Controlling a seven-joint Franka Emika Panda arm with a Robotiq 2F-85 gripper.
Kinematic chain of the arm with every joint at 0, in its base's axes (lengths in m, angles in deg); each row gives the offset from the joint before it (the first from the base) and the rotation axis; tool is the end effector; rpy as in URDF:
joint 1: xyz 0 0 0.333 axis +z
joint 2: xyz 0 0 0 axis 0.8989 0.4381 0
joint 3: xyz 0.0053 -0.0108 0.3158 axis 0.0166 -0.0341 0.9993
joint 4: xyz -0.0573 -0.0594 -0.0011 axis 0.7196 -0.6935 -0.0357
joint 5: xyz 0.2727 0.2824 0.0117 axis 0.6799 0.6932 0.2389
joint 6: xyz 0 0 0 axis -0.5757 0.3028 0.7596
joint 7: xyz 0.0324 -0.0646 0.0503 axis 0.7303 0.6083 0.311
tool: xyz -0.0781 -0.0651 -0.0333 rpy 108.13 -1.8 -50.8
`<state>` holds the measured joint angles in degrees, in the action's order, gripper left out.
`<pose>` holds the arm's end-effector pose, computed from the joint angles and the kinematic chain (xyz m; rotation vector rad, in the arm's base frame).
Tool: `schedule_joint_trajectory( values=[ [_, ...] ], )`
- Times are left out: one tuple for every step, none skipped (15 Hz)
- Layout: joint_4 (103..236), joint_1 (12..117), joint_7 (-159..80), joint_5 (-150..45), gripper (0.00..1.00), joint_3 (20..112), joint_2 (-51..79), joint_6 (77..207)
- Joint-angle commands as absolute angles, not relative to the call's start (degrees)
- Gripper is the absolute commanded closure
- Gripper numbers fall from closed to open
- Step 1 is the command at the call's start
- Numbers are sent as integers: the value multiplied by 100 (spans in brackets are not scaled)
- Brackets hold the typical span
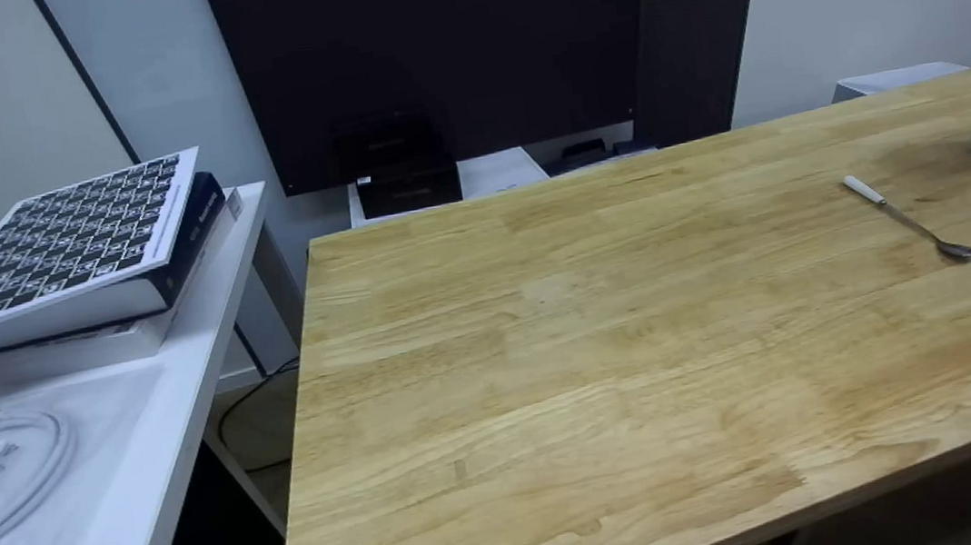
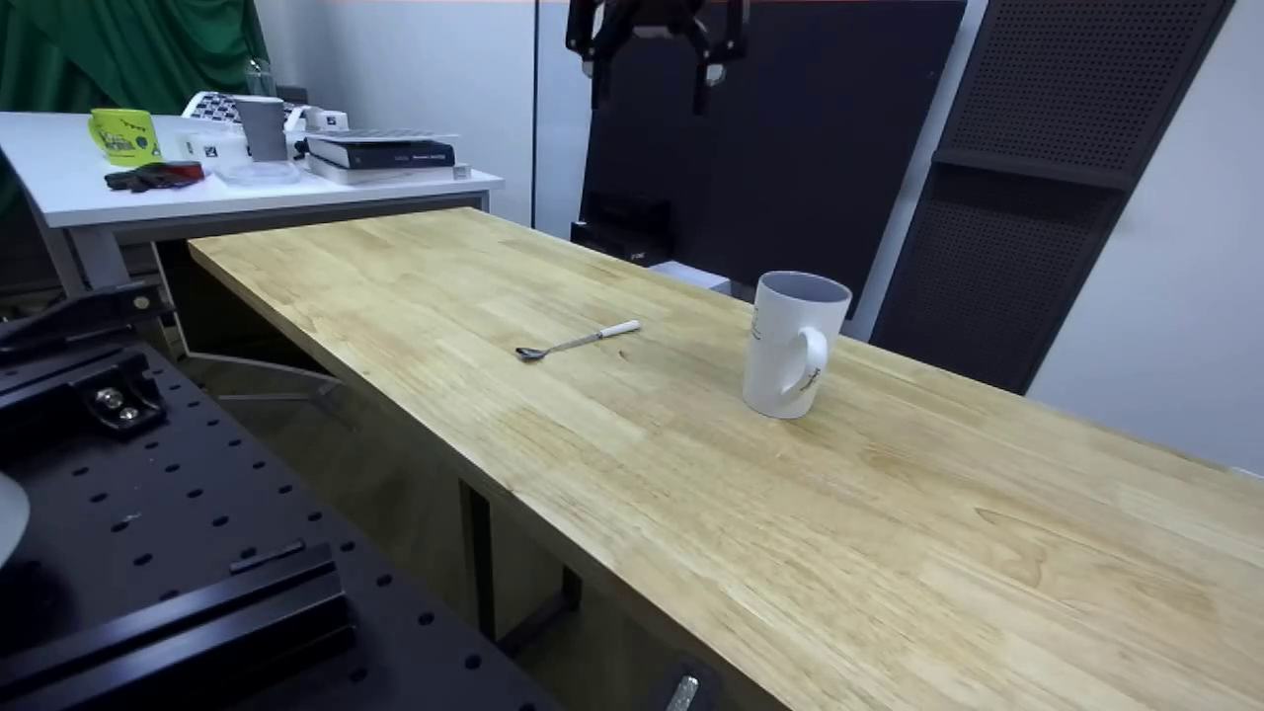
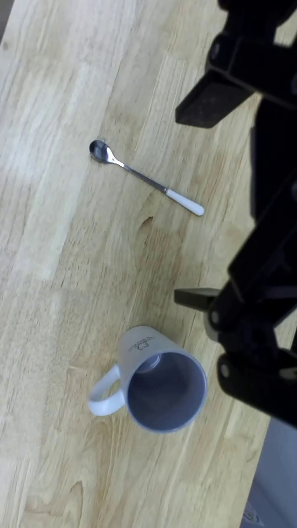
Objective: Put the spoon in the mug
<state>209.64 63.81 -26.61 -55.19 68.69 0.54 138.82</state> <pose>0.5067 -0.0150 0.3168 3.0565 0.2946 -0.1069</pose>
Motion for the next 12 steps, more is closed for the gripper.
schedule_joint_trajectory(
  values=[
    [20000, 6500, -3583, -5618, 0, 6961, 1147, 13614],
    [19843, 6548, -3805, -5603, 0, 6963, 1355, 13627],
    [19676, 6593, -4009, -5569, 0, 6953, 1551, 13623],
    [19393, 6590, -4031, -5501, 0, 6929, 1825, 13621],
    [19286, 6581, -3984, -5350, 0, 6965, 1975, 13729],
    [19199, 6565, -3920, -5217, 0, 7003, 2119, 13930],
    [19095, 6570, -3914, -5121, 0, 7019, 2254, 14049],
    [18992, 6579, -3906, -5036, 0, 7035, 2392, 14120],
    [18916, 6580, -3886, -4948, 0, 7059, 2503, 14210],
    [18851, 6597, -3901, -4899, 0, 7071, 2593, 14286],
    [18812, 6601, -3884, -4816, 0, 7107, 2678, 14398],
    [18799, 6609, -3853, -4752, 0, 7139, 2744, 14506]
  ],
)
